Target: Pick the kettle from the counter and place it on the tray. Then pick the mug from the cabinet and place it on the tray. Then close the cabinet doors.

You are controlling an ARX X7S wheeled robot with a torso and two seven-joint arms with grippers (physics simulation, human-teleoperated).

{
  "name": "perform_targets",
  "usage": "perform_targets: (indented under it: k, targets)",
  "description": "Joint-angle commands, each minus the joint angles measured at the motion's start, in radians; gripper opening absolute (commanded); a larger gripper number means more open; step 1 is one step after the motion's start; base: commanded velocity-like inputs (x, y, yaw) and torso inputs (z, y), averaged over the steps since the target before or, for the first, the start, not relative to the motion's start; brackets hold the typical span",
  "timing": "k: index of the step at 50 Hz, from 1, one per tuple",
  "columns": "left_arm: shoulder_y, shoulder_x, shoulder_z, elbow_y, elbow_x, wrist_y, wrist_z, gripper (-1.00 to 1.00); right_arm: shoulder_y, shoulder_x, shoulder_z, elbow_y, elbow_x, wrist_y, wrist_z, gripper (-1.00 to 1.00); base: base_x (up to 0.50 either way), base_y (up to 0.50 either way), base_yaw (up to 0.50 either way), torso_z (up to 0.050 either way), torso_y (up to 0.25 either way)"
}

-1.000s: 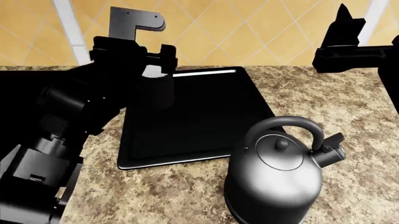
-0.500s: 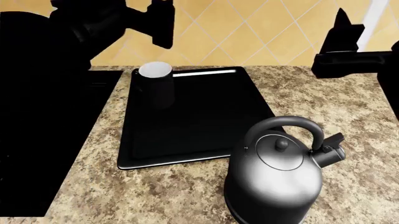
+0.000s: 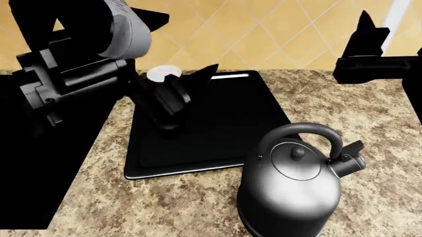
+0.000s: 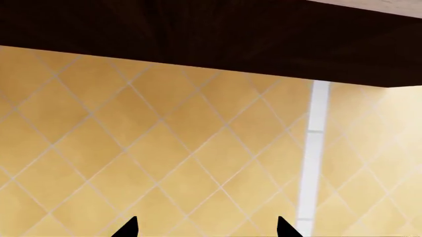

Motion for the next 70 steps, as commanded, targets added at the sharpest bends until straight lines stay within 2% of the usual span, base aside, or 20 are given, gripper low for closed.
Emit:
perform_targets:
  k: [1, 8, 19, 37, 60, 70]
  targets:
    - [0.051, -0.025, -0.025, 0.128, -0.192, 0.019, 0.015, 1.00, -0.008, 0.006, 0.003, 0.001, -0.006, -0.007, -0.003, 1.00, 0.00, 0.00, 0.00, 0.000, 0.000]
    - [0.055, -0.030, 0.012, 0.147, -0.393, 0.034, -0.008, 1.00, -0.021, 0.010, 0.007, -0.001, -0.012, -0.014, -0.009, 1.00, 0.00, 0.00, 0.00, 0.000, 0.000]
    - [0.032, 0.007, 0.075, 0.157, -0.468, 0.038, -0.039, 1.00, -0.024, 0.016, 0.009, -0.004, -0.005, -0.019, -0.005, 1.00, 0.00, 0.00, 0.00, 0.000, 0.000]
    - [0.047, 0.134, 0.140, 0.069, -0.313, 0.023, 0.014, 1.00, -0.063, 0.027, 0.023, -0.006, -0.034, -0.039, -0.031, 1.00, 0.00, 0.00, 0.00, 0.000, 0.000]
    - [0.032, 0.165, 0.169, -0.012, -0.197, 0.016, 0.076, 1.00, -0.079, 0.031, 0.025, -0.002, -0.047, -0.051, -0.043, 1.00, 0.00, 0.00, 0.00, 0.000, 0.000]
    - [0.068, 0.190, 0.204, -0.071, -0.064, 0.031, 0.147, 1.00, -0.084, 0.032, 0.023, 0.000, -0.053, -0.055, -0.049, 1.00, 0.00, 0.00, 0.00, 0.000, 0.000]
